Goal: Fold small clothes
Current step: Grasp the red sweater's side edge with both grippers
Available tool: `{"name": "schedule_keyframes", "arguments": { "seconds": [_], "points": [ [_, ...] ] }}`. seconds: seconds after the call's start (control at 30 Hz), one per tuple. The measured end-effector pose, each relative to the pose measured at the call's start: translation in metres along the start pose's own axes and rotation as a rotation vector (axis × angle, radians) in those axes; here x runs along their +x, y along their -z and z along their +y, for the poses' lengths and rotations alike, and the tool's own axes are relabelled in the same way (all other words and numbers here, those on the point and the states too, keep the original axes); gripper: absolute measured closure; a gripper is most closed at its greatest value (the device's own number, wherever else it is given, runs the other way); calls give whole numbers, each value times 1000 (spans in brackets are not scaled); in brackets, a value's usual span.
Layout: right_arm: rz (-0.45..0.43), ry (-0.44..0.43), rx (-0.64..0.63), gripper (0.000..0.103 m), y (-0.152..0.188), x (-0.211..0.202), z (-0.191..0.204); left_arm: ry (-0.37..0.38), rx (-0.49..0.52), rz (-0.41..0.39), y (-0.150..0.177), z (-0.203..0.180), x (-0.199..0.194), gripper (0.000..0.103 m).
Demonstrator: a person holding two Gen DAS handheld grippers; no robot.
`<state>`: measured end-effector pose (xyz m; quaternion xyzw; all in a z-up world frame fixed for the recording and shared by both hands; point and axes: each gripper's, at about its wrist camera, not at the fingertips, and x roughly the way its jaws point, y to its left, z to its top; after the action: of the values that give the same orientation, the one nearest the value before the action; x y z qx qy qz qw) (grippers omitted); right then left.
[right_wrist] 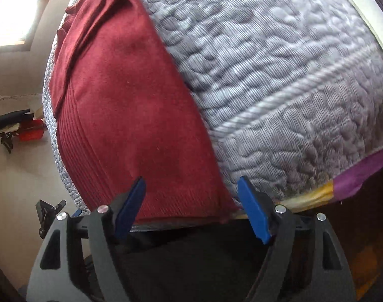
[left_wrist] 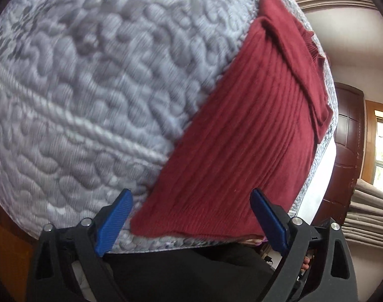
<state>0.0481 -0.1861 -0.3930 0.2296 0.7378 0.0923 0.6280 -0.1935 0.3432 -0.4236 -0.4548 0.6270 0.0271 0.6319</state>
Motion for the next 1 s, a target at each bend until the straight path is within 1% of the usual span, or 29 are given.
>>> {"name": "schedule_keyframes", "arguments": {
  "seconds": [0.17,0.23,0.3,0.47,0.57,0.6,0.67,0.73,0.8,0.87,0.93,1.0],
  "points": [
    [34,-82,121,27,16,16,-40,41,-76,58,17,26,22,8],
    [41,-117,137,27,20,23,-45,65,-112,81,21,34,29,7],
    [48,-127,143,26,21,31,-48,85,-137,95,24,40,36,5],
    [82,-114,136,26,19,54,-47,50,-155,97,19,40,47,4],
    [104,-95,117,25,19,69,-42,17,-140,118,13,37,53,4],
    [113,-93,114,25,21,71,-45,0,-126,129,10,36,56,4],
    [122,-89,104,25,21,75,-40,-22,-86,155,8,25,62,4],
    [133,-94,94,25,22,76,-35,-6,-47,179,8,14,64,4],
    [139,-124,87,25,26,72,-31,16,-11,199,9,2,64,4],
    [129,-159,79,26,28,69,-27,2,22,202,10,-6,65,4],
    [122,-183,102,26,30,68,-30,-16,6,195,8,-4,68,4],
    [128,-197,122,29,29,71,-38,-7,-38,186,5,-2,73,4]
  ]
}}
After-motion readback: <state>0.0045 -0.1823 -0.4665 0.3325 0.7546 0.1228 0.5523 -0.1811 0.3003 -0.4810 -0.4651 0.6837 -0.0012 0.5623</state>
